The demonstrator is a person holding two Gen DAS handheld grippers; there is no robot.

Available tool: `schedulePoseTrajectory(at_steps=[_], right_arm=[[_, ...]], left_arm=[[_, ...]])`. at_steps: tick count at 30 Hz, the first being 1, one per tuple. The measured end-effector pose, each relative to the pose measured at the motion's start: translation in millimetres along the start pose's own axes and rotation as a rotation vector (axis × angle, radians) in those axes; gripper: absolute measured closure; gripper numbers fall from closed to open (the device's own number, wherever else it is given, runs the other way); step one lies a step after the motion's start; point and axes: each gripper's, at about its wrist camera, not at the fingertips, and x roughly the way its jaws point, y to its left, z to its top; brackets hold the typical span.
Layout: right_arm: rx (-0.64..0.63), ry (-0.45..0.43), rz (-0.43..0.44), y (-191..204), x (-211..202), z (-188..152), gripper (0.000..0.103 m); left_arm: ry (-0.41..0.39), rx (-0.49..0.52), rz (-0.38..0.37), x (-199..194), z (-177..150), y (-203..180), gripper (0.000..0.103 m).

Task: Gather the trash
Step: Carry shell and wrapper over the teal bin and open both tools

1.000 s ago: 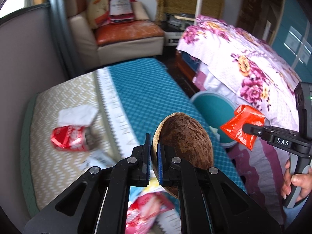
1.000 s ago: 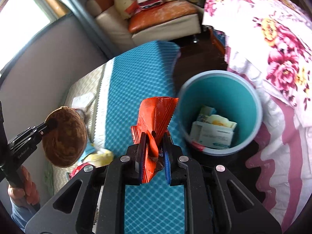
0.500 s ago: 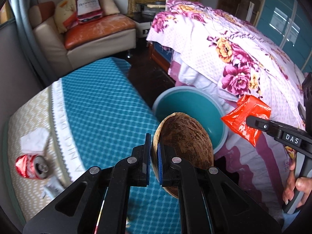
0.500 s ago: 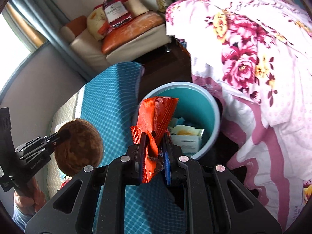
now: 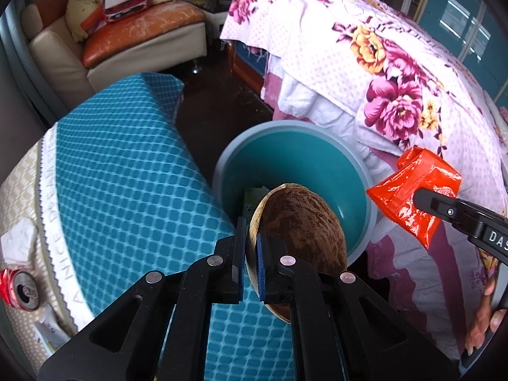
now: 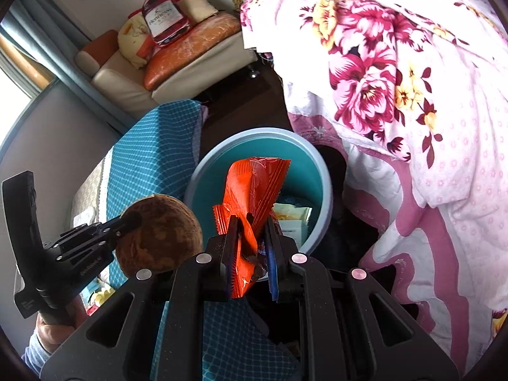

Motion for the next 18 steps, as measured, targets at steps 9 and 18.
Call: schedulePoseTrajectory(at_steps=[9, 18], right_arm=[[0.014, 0.030, -0.008, -8, 13, -1, 0.088], [0.011, 0.042, -0.009, -6, 20, -3, 0.088]], left_arm=[[0.089, 0.000, -0.026, 36, -1, -9, 0.090], [0.095, -0.013, -0.029, 32, -10, -6, 0.080]])
